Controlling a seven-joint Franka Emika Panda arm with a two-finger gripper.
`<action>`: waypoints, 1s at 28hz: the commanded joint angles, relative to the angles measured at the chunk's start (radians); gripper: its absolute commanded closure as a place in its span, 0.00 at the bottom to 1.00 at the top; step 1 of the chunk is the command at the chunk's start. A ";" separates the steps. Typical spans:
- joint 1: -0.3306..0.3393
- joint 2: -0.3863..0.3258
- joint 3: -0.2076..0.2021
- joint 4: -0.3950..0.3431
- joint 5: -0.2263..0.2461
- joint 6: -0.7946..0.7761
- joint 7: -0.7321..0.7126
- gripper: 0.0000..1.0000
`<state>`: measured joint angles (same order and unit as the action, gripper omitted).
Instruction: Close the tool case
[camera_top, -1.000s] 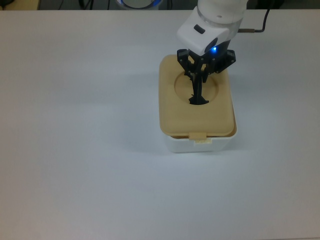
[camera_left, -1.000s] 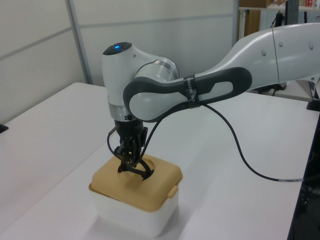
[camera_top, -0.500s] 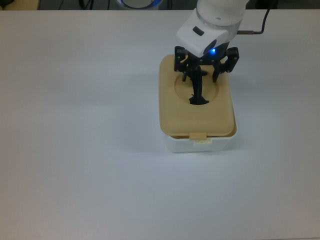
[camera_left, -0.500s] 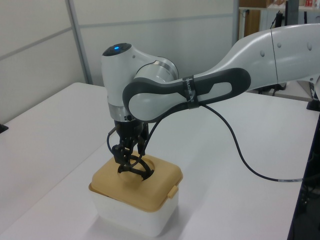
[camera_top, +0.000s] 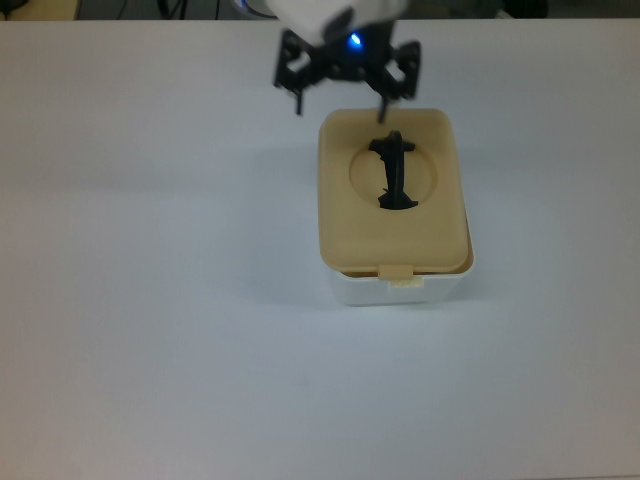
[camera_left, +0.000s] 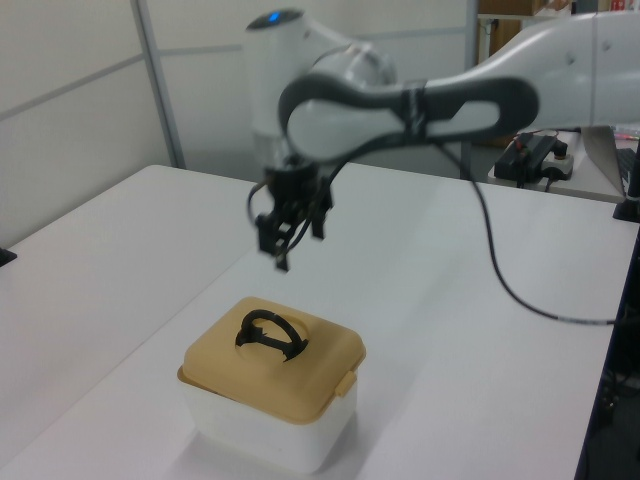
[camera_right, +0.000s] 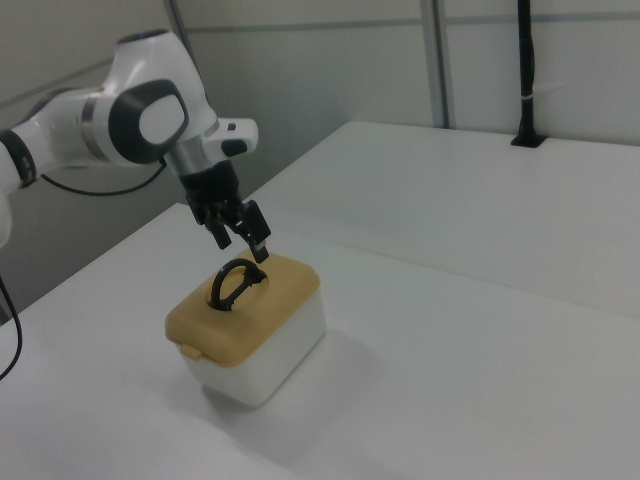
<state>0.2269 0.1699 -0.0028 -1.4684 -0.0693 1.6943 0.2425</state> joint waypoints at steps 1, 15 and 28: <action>-0.057 -0.095 0.001 -0.018 0.000 -0.114 -0.107 0.00; -0.141 -0.182 0.001 -0.073 0.000 -0.150 -0.223 0.00; -0.162 -0.179 0.004 -0.084 0.005 -0.150 -0.209 0.00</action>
<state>0.0667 0.0153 -0.0007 -1.5166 -0.0691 1.5463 0.0440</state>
